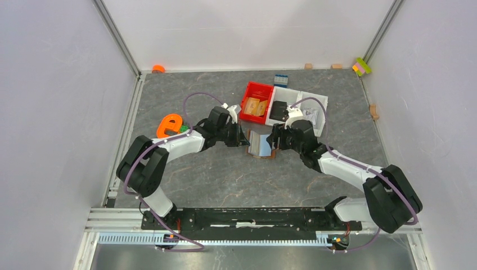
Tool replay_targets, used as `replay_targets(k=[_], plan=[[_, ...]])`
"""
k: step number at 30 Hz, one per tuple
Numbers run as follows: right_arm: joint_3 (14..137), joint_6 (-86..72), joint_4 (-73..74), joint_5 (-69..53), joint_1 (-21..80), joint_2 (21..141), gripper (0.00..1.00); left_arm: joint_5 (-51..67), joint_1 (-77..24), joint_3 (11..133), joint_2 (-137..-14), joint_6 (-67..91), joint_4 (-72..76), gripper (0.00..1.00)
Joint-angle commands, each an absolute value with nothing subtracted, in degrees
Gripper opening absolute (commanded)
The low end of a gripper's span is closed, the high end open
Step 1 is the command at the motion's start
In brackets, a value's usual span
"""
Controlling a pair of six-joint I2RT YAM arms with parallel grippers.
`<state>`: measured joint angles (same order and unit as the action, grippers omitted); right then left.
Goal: Take the credit cards out of the card holder
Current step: Open the card holder at the center of the board.
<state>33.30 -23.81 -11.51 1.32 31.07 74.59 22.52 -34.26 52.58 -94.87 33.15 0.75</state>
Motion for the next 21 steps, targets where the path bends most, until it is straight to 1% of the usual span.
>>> replay_targets(k=[1, 4, 9, 12, 13, 14, 15, 17, 18, 19, 21], plan=[[33.69, -21.96, -14.80, -3.99, 31.98, 75.08, 0.64, 22.15, -34.72, 54.67, -95.21, 30.35, 1.50, 0.05], [34.18, -22.80, -16.56, -8.74, 32.06, 77.47, 0.52, 22.16, -34.74, 54.91, -95.61, 30.34, 1.43, 0.05], [36.30, -23.71, -16.37, -13.01, 32.10, 83.69, 0.38, 22.39, -34.76, 55.28, -96.71, 30.38, 1.33, 0.06], [38.82, -24.28, -13.57, -12.73, 32.00, 88.08, 0.29, 22.78, -34.68, 55.46, -97.35, 30.40, 1.48, 0.07], [39.30, -24.40, -12.76, -12.34, 31.95, 89.33, 0.28, 23.12, -34.63, 55.41, -97.55, 30.41, 1.85, 0.08], [39.61, -24.55, -12.66, -12.18, 31.99, 90.37, 0.28, 23.72, -34.63, 55.30, -97.77, 30.64, 2.58, 0.11], [39.79, -24.73, -12.62, -12.22, 31.91, 91.12, 0.27, 24.32, -34.64, 54.97, -97.97, 31.00, 3.51, 0.16], [40.14, -24.95, -12.66, -12.87, 31.95, 92.43, 0.25, 26.06, -34.59, 54.18, -98.67, 31.92, 6.43, 0.32], [40.29, -25.11, -12.66, -13.26, 31.90, 92.92, 0.25, 27.00, -34.57, 53.85, -99.13, 32.52, 7.78, 0.41], [40.34, -25.20, -12.86, -13.60, 31.90, 93.21, 0.25, 27.95, -34.59, 53.67, -99.66, 32.94, 8.91, 0.48], [40.12, -25.51, -13.38, -14.22, 31.90, 93.42, 0.25, 29.60, -34.57, 53.46, -100.73, 33.62, 10.77, 0.53]])
